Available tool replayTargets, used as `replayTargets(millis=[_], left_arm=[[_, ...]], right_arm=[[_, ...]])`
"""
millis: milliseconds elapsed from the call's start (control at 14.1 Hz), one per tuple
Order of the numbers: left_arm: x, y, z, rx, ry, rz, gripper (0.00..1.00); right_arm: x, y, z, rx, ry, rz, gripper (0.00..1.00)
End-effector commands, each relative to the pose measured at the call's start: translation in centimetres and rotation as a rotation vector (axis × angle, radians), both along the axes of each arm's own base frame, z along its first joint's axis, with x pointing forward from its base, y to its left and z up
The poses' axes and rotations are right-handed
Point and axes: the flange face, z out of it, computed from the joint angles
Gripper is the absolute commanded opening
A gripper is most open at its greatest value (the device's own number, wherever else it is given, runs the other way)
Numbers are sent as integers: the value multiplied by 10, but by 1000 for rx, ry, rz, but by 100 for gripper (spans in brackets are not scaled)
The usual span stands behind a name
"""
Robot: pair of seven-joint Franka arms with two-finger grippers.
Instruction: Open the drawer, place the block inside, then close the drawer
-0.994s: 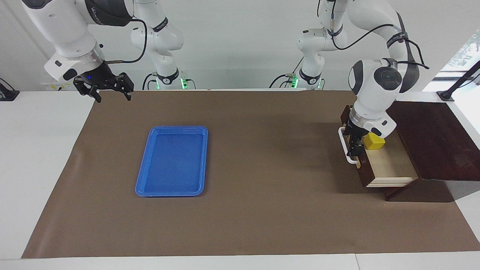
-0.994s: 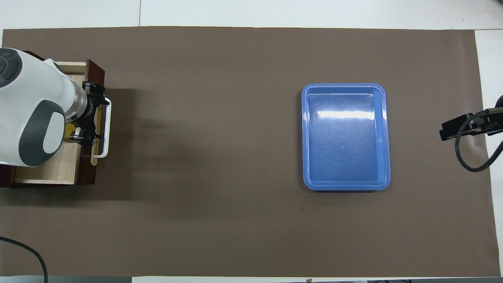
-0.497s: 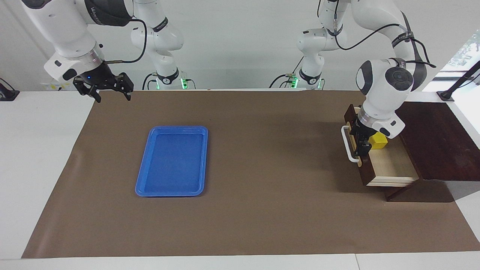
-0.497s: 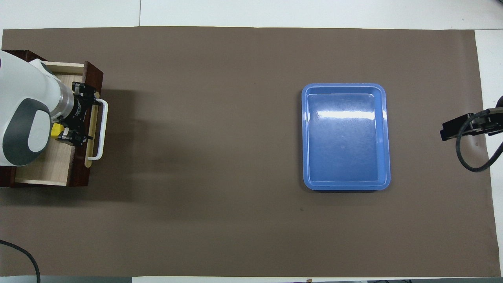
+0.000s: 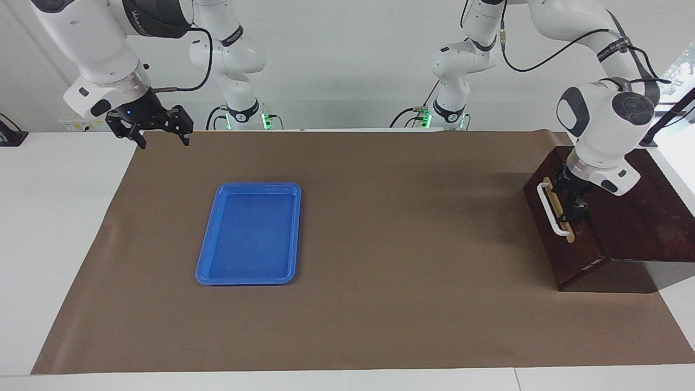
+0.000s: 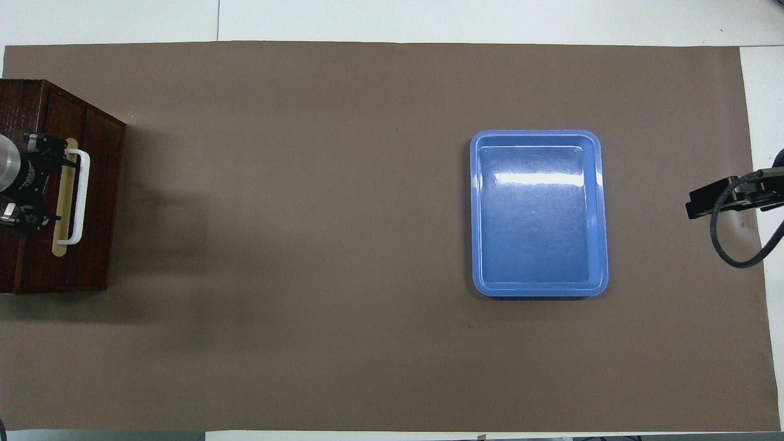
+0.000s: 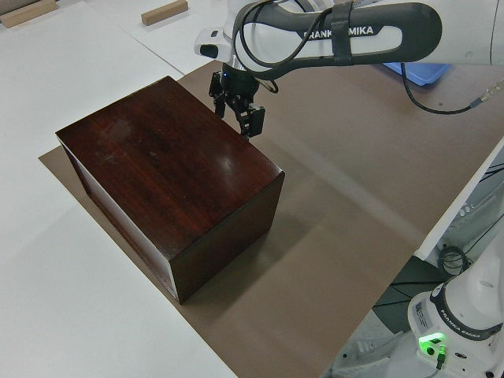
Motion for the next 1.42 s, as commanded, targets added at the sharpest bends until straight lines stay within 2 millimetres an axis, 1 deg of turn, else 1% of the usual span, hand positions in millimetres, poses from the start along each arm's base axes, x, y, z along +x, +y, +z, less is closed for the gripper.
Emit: replayTargets(millis=[0, 142, 284, 355, 497, 639, 710, 852, 923, 994, 1065, 1136, 1278, 1349], left_arm=[[-3, 18, 3, 49, 2, -38, 100], [-2, 17, 3, 49, -5, -36, 100], [-1, 6, 2, 48, -4, -43, 100], [0, -4, 2, 44, -4, -35, 100], [2, -44, 4, 41, -10, -40, 100], [1, -82, 11, 28, -11, -68, 100], [2, -100, 18, 16, -17, -91, 100], [6, -135, 44, 19, -51, -180, 100], [9, -144, 58, 19, -70, -226, 100], [9, -149, 71, 22, -66, -286, 100], [10, -149, 85, 25, -51, -363, 100], [7, -154, 93, 3, -28, -476, 100], [0, -149, 113, -36, 6, -704, 100], [-3, -147, 115, -34, 38, -822, 100]], right_arm=[[-1, 0, 4, -7, -19, -18, 100], [-1, 0, 4, -7, -19, -18, 100], [-1, 0, 4, -7, -19, -18, 100], [-1, 0, 3, -7, -17, -18, 100], [-1, 0, 4, -7, -19, -18, 100], [-1, 0, 3, -7, -17, -18, 100], [-1, 0, 4, -7, -19, -18, 100], [-1, 0, 4, -7, -19, -17, 100], [-1, 0, 4, -7, -19, -17, 100], [-1, 0, 4, -7, -19, -17, 100], [-1, -1, 4, -7, -19, -18, 100], [-1, -1, 4, -7, -19, -18, 100], [-1, -1, 4, -7, -19, -18, 100], [-1, -1, 4, -7, -19, -18, 100]])
